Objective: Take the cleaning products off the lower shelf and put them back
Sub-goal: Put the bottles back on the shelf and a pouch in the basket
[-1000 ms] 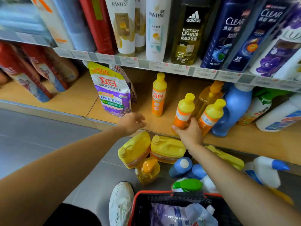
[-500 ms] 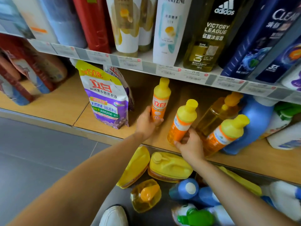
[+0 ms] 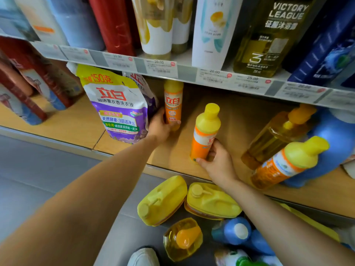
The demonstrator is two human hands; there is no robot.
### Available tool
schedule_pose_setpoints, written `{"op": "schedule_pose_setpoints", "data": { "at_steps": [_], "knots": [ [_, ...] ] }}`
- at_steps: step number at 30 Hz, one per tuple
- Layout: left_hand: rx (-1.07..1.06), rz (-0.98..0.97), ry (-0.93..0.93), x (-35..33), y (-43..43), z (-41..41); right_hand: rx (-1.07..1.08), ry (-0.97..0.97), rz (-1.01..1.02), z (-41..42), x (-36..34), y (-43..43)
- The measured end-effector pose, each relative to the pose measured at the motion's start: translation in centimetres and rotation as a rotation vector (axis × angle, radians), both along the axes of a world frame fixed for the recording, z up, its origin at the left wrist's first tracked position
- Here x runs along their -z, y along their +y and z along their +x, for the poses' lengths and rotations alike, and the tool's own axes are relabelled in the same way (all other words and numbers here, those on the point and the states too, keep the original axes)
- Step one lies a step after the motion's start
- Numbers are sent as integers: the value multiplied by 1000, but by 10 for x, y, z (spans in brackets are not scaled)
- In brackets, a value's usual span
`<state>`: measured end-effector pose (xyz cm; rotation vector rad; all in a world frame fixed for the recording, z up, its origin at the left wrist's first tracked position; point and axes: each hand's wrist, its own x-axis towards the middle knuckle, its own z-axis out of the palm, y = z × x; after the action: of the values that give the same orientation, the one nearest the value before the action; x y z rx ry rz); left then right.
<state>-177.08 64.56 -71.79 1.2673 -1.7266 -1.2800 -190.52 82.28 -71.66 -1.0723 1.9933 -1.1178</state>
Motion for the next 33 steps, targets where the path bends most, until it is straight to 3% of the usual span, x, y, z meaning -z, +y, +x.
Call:
{"op": "schedule_pose_setpoints", "data": {
  "at_steps": [9,14,18,24,28,33],
  "knots": [
    [-43,-29,-64,13,22,10,24,26,-21,20,3,-30],
    [-130,11,142,18,72,25,8,26,-16,23,-2,-41],
    [62,-62,206,4,90,26,-14,-154,6,24,-3,-42],
    [34,-116,104,-3,84,27,-97,-361,38,12,-11,-15],
    [69,-157,51,-1,79,30,87,-313,42,7,-11,40],
    [0,-237,-15,0,71,35,352,-98,74,-18,-19,93]
  ]
}}
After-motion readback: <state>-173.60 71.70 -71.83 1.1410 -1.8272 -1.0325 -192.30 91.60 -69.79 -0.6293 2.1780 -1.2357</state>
